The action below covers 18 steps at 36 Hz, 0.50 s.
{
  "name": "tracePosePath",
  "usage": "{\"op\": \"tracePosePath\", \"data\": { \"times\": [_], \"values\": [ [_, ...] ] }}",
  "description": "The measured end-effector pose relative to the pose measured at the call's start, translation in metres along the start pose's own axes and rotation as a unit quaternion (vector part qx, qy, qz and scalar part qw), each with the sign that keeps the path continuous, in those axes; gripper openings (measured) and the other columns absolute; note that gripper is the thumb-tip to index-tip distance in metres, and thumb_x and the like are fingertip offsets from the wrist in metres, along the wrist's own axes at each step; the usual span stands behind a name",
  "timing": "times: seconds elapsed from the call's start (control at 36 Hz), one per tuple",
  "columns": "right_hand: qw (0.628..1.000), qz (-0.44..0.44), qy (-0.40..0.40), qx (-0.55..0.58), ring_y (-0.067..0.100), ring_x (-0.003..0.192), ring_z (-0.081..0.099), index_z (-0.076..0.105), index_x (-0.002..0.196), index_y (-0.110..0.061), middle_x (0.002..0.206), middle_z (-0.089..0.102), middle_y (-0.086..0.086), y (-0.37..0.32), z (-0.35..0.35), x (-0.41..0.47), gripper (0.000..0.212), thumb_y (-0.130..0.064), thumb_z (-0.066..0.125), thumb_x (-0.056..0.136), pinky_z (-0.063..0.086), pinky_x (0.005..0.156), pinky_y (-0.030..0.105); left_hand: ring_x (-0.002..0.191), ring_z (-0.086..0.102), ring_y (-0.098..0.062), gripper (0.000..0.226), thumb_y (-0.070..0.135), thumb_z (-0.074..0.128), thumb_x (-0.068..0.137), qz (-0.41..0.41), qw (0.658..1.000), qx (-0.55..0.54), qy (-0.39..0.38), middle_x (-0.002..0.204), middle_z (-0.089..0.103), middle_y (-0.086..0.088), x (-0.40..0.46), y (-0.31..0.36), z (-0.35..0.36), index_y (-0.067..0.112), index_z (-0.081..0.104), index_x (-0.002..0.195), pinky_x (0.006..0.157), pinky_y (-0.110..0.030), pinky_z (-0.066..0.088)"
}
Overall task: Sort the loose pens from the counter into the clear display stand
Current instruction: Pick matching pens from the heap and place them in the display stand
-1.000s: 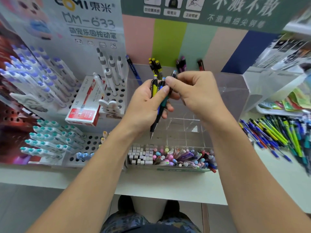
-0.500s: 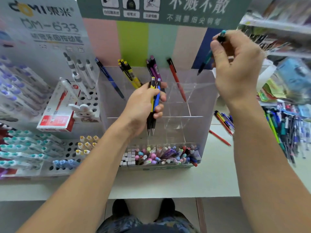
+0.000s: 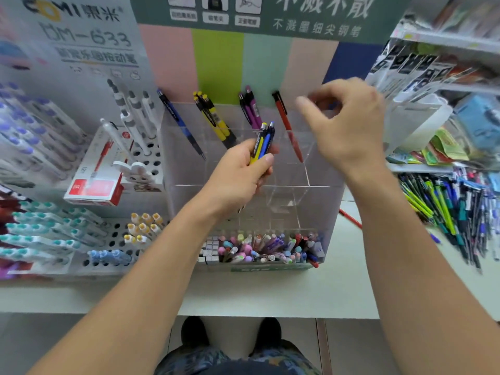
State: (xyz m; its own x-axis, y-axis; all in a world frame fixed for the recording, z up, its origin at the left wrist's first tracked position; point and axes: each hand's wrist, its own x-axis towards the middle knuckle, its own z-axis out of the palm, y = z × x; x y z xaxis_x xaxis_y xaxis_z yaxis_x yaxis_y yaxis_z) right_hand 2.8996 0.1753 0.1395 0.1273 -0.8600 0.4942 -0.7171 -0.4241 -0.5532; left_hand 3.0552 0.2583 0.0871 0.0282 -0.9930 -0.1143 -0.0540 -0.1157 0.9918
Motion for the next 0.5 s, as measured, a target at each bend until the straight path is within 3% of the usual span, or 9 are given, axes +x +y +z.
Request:
{"op": "tracePosePath", "data": {
  "times": [0.08, 0.14, 0.25, 0.31, 0.39, 0.44, 0.5],
  "values": [
    [0.987, -0.004, -0.137, 0.085, 0.003, 0.056, 0.051, 0.079, 0.083, -0.02, 0.064, 0.065, -0.007, -0.029, 0.014, -0.017, 0.024, -0.044, 0.081, 0.081, 0.041, 0.056, 0.02, 0.053, 0.044, -0.008, 0.017, 0.014, 0.053, 0.104, 0.043, 0.996, 0.075, 0.014, 0.065, 0.055, 0.009, -0.001, 0.0, -0.006, 0.025, 0.063, 0.095, 0.052, -0.026, 0.036],
    [0.98, 0.003, -0.17, 0.106, 0.005, 0.053, 0.046, 0.078, 0.08, -0.021, 0.059, 0.06, -0.007, -0.035, 0.024, -0.018, 0.019, -0.039, 0.083, 0.081, 0.039, 0.054, 0.023, 0.053, 0.045, -0.007, 0.023, 0.014, 0.054, 0.103, 0.053, 0.994, 0.097, 0.027, 0.064, 0.056, 0.011, -0.002, 0.0, -0.014, 0.03, 0.06, 0.089, 0.053, -0.027, 0.037],
    [0.961, 0.017, -0.224, 0.162, 0.003, 0.048, 0.046, 0.071, 0.079, -0.013, 0.057, 0.058, -0.004, -0.049, 0.031, -0.011, 0.02, -0.028, 0.083, 0.084, 0.038, 0.051, 0.02, 0.056, 0.046, 0.001, 0.014, 0.015, 0.056, 0.101, 0.064, 0.988, 0.132, 0.05, 0.065, 0.057, 0.017, -0.007, -0.002, -0.034, 0.025, 0.064, 0.107, 0.061, -0.022, 0.04],
    [0.952, 0.036, -0.207, 0.225, 0.005, 0.043, 0.052, 0.062, 0.084, -0.009, 0.06, 0.062, 0.003, -0.056, 0.028, -0.003, 0.02, -0.021, 0.077, 0.09, 0.039, 0.044, 0.018, 0.059, 0.043, -0.004, 0.008, 0.021, 0.063, 0.098, 0.061, 0.986, 0.138, 0.071, 0.072, 0.055, 0.009, -0.009, -0.007, -0.043, 0.019, 0.061, 0.105, 0.064, -0.025, 0.04],
    [0.949, 0.034, -0.12, 0.289, 0.013, 0.046, 0.061, 0.056, 0.088, -0.015, 0.063, 0.065, 0.003, -0.059, 0.012, 0.016, 0.016, -0.018, 0.069, 0.096, 0.045, 0.041, 0.023, 0.056, 0.038, -0.01, 0.011, 0.03, 0.065, 0.097, 0.024, 0.988, 0.102, 0.11, 0.067, 0.042, 0.005, -0.015, -0.012, -0.056, 0.024, 0.058, 0.102, 0.056, -0.024, 0.038],
    [0.969, -0.018, -0.049, 0.243, 0.014, 0.052, 0.063, 0.056, 0.088, -0.02, 0.068, 0.065, 0.0, -0.058, 0.004, 0.03, 0.012, -0.019, 0.066, 0.095, 0.048, 0.047, 0.027, 0.052, 0.036, -0.012, 0.008, 0.021, 0.051, 0.103, -0.013, 0.99, -0.027, 0.137, 0.067, 0.041, 0.004, -0.017, -0.011, -0.062, 0.022, 0.058, 0.1, 0.051, -0.027, 0.032],
    [0.987, -0.068, -0.018, 0.146, 0.012, 0.062, 0.063, 0.059, 0.087, -0.022, 0.075, 0.065, -0.001, -0.063, 0.005, 0.041, 0.006, -0.023, 0.064, 0.091, 0.049, 0.057, 0.025, 0.051, 0.037, -0.011, 0.025, 0.009, 0.036, 0.103, -0.032, 0.978, -0.146, 0.147, 0.066, 0.045, 0.003, -0.018, -0.008, -0.066, 0.017, 0.059, 0.102, 0.049, -0.027, 0.029]
  ]
}}
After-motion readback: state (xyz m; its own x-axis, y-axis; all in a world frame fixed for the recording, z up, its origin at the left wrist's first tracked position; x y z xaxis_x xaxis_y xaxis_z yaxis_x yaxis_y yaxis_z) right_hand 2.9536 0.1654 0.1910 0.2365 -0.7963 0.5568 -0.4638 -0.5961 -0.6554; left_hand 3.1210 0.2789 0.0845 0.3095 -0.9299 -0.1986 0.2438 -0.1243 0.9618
